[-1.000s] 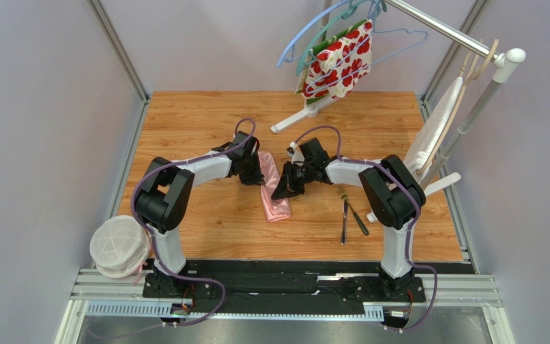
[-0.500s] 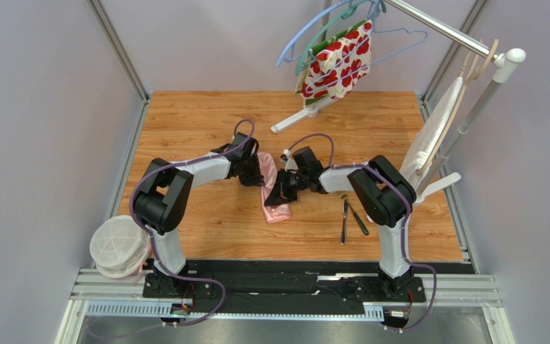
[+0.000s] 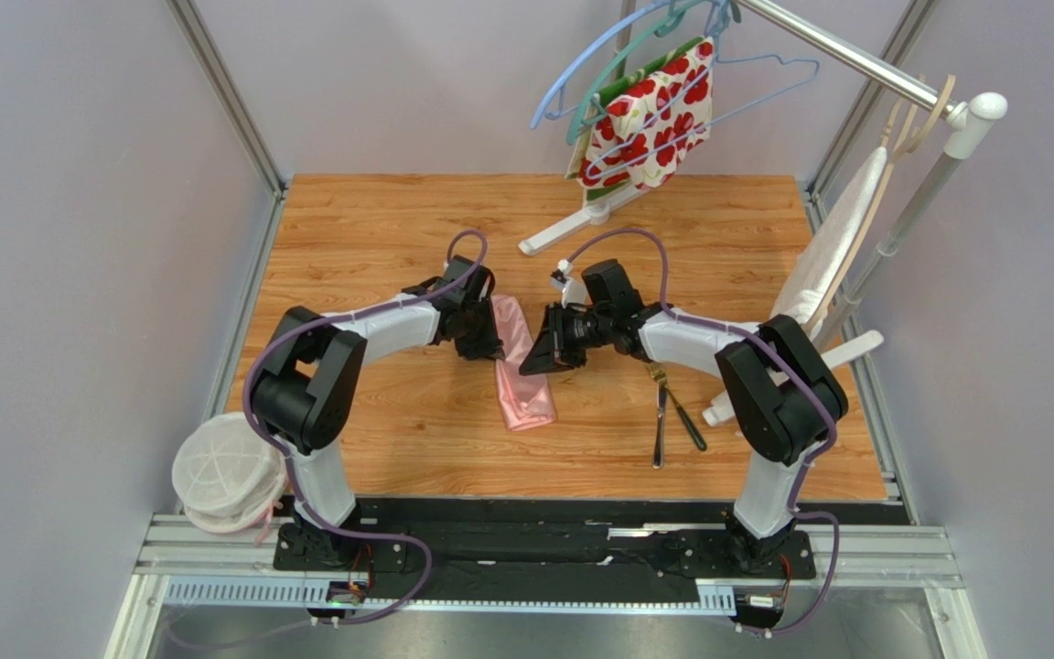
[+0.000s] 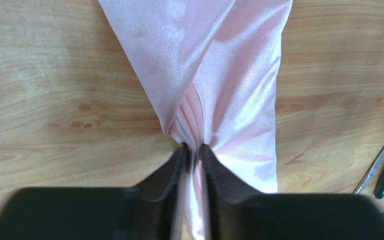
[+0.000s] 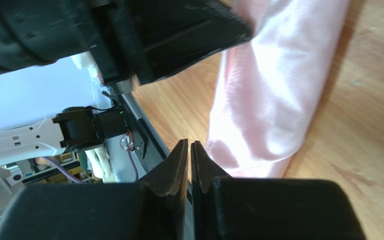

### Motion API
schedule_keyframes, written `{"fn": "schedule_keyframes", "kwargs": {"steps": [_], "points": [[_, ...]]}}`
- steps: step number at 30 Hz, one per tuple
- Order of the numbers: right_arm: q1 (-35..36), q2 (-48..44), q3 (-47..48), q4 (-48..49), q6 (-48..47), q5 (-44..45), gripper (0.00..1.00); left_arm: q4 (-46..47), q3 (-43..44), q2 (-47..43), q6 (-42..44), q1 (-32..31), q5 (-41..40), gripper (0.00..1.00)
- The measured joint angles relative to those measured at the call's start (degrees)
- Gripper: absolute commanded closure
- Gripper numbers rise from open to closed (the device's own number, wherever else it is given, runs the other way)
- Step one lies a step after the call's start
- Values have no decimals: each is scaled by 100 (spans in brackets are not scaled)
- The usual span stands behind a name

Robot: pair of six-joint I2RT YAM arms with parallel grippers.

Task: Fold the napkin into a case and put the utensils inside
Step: Fold the 2/3-rectangle-folded napkin at the center of the board.

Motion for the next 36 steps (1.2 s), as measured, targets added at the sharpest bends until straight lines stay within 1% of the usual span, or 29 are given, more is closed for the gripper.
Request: {"fn": "schedule_keyframes", "kwargs": {"steps": [2, 3, 4, 5, 7, 8, 9, 10, 12, 16, 19, 21, 23, 24, 27, 31, 33, 36], "points": [[-52, 70, -7, -13, -57, 11, 92, -90, 0, -42, 48, -13, 0, 49], [-70, 122, -9, -17, -70, 20, 92, -131, 0, -68, 55, -22, 2, 46], [-87, 203, -15, -7, -76, 22, 92, -179, 0, -109, 55, -31, 11, 39], [-96, 273, -22, -7, -76, 26, 92, -208, -2, -146, 70, -35, 24, 35], [-101, 439, -61, 2, -76, 35, 94, -295, -4, -267, 57, -55, 68, 33], [-98, 492, -76, 7, -74, 37, 94, -321, -15, -330, 44, -63, 87, 29], [-98, 544, -101, 20, -76, 37, 94, -323, -63, -431, 24, -81, 96, 27], [-98, 566, -133, 31, -76, 39, 95, -339, -111, -518, 11, -101, 109, 27], [-98, 568, -212, 42, -72, 37, 96, -341, -278, -699, -61, -177, 153, 21], [-83, 568, -426, 350, 39, 2, 99, -330, -632, -866, -256, -452, 243, 19], [-59, 568, -573, 612, 221, 0, 100, -151, -892, -876, -468, -640, 308, 21], [-35, 568, -695, 846, 398, 7, 100, 81, -1032, -957, -601, -688, 380, 25], [-26, 568, -835, 1014, 566, 28, 100, 221, -1123, -977, -734, -695, 435, 27], [-17, 564, -883, 1040, 621, 61, 100, 278, -1141, -977, -776, -695, 442, 30], [-17, 514, -957, 1034, 758, 201, 100, 339, -1167, -966, -881, -695, 417, 34], [-17, 90, -1113, 901, 811, 479, 100, 345, -1167, -944, -960, -693, 337, 34], [-17, -219, -1200, 822, 811, 566, 100, 352, -1167, -938, -979, -695, 317, 29], [-20, -520, -1204, 772, 789, 612, 100, 413, -1137, -896, -1025, -693, 337, 29]]}}
